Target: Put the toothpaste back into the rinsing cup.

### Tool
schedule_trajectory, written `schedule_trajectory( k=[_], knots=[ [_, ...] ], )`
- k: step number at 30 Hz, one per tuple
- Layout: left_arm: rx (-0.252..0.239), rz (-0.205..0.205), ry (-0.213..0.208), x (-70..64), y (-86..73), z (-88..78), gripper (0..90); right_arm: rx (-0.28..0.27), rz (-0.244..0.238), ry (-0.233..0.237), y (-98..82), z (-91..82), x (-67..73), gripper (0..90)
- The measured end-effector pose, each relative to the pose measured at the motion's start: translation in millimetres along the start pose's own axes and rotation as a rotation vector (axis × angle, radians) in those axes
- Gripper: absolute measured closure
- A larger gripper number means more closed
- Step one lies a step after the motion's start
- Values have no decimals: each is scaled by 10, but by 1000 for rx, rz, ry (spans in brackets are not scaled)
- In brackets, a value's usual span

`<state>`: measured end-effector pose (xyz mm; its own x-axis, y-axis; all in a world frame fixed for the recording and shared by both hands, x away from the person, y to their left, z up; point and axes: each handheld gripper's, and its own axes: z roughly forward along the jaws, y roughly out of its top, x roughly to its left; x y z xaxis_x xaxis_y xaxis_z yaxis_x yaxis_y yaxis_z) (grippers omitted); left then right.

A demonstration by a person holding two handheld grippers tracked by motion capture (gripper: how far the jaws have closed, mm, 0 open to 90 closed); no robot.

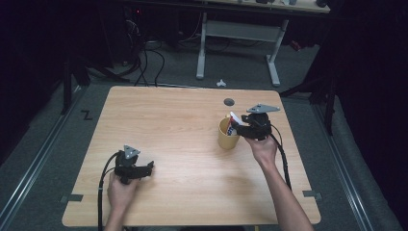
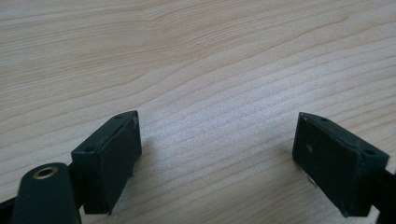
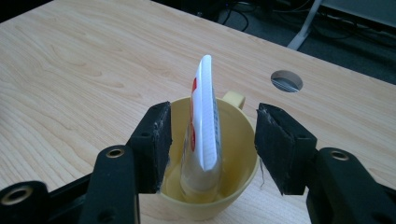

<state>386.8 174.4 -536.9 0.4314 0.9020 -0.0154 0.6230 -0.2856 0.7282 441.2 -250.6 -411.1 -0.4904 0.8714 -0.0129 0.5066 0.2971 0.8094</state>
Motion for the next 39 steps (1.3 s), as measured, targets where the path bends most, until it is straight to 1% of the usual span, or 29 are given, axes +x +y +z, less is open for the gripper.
schedule_trajectory(
  k=[6, 10, 13, 16, 18, 19, 25, 28, 30, 33, 39],
  knots=[
    [0, 0, 0, 0, 0, 0, 159, -24, 19, 6, -19, -94, -28, 455],
    [1, 0, 0, 0, 0, -1, 159, -36, 19, 3, -43, -164, -45, 452],
    [0, 0, 0, 0, 0, 0, 159, -49, 30, 15, -55, -220, -54, 448],
    [0, 0, 0, 0, 0, 0, 159, -50, 14, 22, -66, -284, -33, 446],
    [0, 0, 0, 0, 0, 0, 159, -57, 16, 27, -81, -335, -16, 452],
    [0, 0, 0, 0, 0, 0, 159, -59, 9, 27, -85, -349, -14, 453],
    [0, 0, 0, 0, 0, 0, 159, -68, 11, 23, -111, -421, -18, 453],
    [0, 0, 0, 0, 0, 0, 159, -88, 25, 28, -133, -469, -33, 433],
    [1, 0, 0, 0, 0, 0, 159, -94, 20, 19, -147, -507, -41, 425],
    [0, 0, 0, 0, 0, 0, 159, -105, 27, 19, -176, -558, -57, 425],
    [0, -1, 0, 1, 0, 0, 159, -113, 23, 7, -252, -639, -62, 427]
  ],
)
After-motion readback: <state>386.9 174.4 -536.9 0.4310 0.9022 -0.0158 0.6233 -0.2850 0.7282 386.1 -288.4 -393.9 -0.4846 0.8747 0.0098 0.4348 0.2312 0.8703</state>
